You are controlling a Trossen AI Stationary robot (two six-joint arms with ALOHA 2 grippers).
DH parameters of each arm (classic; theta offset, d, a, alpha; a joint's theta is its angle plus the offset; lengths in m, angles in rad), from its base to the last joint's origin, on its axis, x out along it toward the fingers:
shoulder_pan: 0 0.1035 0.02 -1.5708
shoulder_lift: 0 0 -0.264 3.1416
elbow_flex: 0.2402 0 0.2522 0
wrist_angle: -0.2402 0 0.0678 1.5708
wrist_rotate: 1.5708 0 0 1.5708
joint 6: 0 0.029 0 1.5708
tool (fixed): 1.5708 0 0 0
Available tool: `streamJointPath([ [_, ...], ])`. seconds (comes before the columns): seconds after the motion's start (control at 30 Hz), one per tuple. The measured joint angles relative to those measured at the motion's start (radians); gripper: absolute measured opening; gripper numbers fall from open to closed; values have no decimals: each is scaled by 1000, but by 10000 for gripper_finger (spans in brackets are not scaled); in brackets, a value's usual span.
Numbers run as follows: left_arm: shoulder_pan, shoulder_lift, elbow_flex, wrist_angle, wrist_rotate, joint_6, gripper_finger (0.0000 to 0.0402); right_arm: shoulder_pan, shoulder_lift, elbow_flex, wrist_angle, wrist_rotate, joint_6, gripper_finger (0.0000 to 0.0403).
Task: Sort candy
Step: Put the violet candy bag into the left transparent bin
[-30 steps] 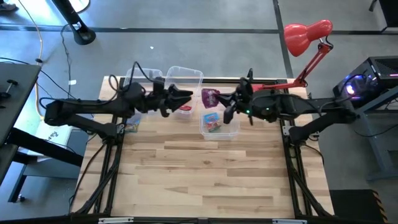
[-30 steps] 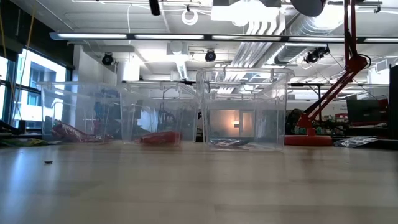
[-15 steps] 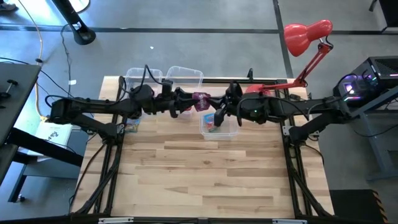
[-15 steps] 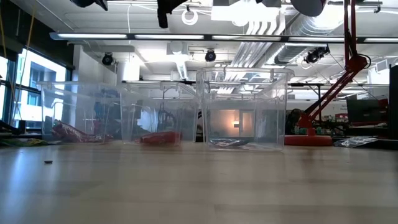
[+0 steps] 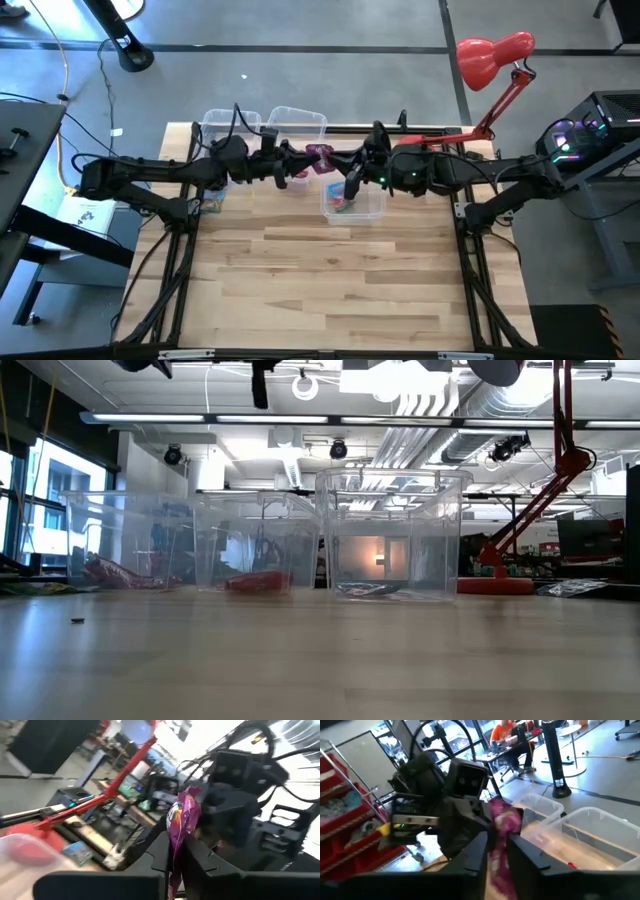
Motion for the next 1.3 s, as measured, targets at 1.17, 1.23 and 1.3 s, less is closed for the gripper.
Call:
streamJointPath([
  [1.17,206,-365,-119,-1550,-731,-147,100,3,-115,-1,-281,145,55,193],
  [1.23,206,-374,-113,-1548,-734,-150,121,3,-115,-1,-281,144,55,193],
  [1.3,206,-380,-85,-1547,-724,-141,140,3,-115,-1,-281,143,55,193],
])
